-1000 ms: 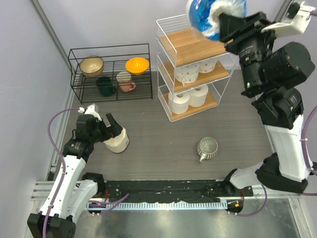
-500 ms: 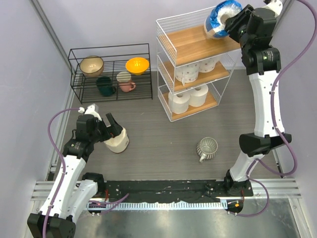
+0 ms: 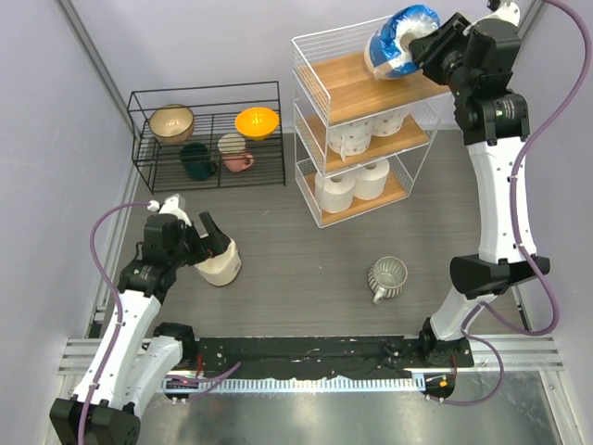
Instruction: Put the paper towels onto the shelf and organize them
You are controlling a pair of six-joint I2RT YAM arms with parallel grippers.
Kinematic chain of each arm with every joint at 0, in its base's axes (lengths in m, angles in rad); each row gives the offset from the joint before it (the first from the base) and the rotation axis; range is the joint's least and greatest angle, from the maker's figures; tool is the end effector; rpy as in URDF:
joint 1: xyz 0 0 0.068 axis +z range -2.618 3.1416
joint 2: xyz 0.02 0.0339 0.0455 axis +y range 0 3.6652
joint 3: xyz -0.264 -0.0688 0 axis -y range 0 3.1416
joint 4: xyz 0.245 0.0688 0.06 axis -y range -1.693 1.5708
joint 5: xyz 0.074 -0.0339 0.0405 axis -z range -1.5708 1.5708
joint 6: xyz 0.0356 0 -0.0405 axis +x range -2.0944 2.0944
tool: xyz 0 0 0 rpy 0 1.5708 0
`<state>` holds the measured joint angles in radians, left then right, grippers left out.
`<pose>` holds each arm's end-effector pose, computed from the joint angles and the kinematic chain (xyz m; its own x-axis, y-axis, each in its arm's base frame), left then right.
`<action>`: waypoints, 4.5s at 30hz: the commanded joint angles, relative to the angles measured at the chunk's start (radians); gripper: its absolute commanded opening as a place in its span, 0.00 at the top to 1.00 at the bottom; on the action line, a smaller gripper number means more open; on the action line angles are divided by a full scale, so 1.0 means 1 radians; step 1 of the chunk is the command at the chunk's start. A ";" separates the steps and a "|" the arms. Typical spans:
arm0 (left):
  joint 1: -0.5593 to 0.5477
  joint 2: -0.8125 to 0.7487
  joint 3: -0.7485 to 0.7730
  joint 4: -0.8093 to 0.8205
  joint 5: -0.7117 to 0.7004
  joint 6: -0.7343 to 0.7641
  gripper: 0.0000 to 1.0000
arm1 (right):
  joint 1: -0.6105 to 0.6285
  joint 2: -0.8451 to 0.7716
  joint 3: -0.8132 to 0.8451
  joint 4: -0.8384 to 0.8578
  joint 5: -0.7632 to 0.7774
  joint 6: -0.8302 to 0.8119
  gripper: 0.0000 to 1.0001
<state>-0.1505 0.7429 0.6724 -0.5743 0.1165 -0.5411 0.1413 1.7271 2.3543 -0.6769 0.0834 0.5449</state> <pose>0.1591 -0.0283 0.2689 -0.6334 -0.4214 -0.6491 -0.0997 0.8762 -0.4715 0.3307 0.0440 0.5612 -0.0721 0.5115 -0.8563 -0.0241 0.8574 0.5142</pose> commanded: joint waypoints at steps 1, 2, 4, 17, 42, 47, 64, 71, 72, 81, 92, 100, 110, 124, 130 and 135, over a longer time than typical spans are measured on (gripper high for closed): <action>-0.003 -0.010 0.003 0.022 0.002 0.004 0.00 | -0.005 -0.089 -0.012 0.082 0.001 0.001 0.86; -0.004 -0.008 0.003 0.022 0.002 0.004 0.00 | -0.006 -0.092 -0.018 0.082 0.001 0.003 0.86; -0.006 -0.008 0.004 0.022 0.002 0.004 0.00 | -0.012 -0.095 -0.027 0.083 -0.004 0.010 0.86; -0.017 -0.007 0.006 0.017 -0.005 0.004 0.00 | -0.031 -0.109 -0.049 0.092 -0.005 0.012 0.82; -0.018 -0.008 0.006 0.017 -0.014 0.004 0.00 | -0.042 -0.274 -0.298 0.262 -0.130 -0.010 0.21; -0.020 -0.013 0.006 0.016 -0.015 0.004 0.00 | -0.006 -0.545 -0.617 0.339 -0.260 0.033 0.18; -0.018 -0.093 0.006 0.016 -0.086 -0.003 0.00 | 1.006 -0.471 -1.194 0.416 0.342 0.196 0.18; -0.017 -0.221 0.015 -0.004 -0.233 -0.031 0.00 | 1.012 -0.247 -1.242 0.605 0.238 0.291 0.17; -0.018 -0.241 0.015 -0.009 -0.295 -0.037 0.00 | 1.012 -0.220 -1.228 0.620 0.227 0.296 0.17; -0.018 -0.321 0.053 -0.120 -0.526 -0.103 0.00 | 1.012 0.014 -1.084 0.721 0.093 0.320 0.17; -0.018 -0.332 0.046 -0.124 -0.528 -0.114 0.00 | 1.014 0.169 -0.886 0.647 0.104 0.296 0.17; -0.017 -0.336 0.049 -0.130 -0.535 -0.111 0.00 | 1.012 0.268 -0.777 0.469 0.150 0.285 0.17; -0.017 -0.339 0.047 -0.130 -0.531 -0.111 0.00 | 1.012 0.333 -0.724 0.398 0.164 0.273 0.35; -0.018 -0.343 0.044 -0.127 -0.526 -0.109 0.00 | 0.980 0.017 -0.915 0.487 0.236 0.171 0.70; -0.017 -0.344 0.042 -0.124 -0.522 -0.108 0.00 | 0.945 -0.113 -1.038 0.451 0.155 0.225 0.70; -0.017 -0.343 0.041 -0.124 -0.517 -0.108 0.00 | 0.945 -0.167 -1.142 0.425 0.138 0.254 0.53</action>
<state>-0.1646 0.4080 0.6952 -0.7158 -0.3996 -0.6476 1.0798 1.5913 1.2819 -0.2314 0.2481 0.7654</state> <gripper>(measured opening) 0.996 0.365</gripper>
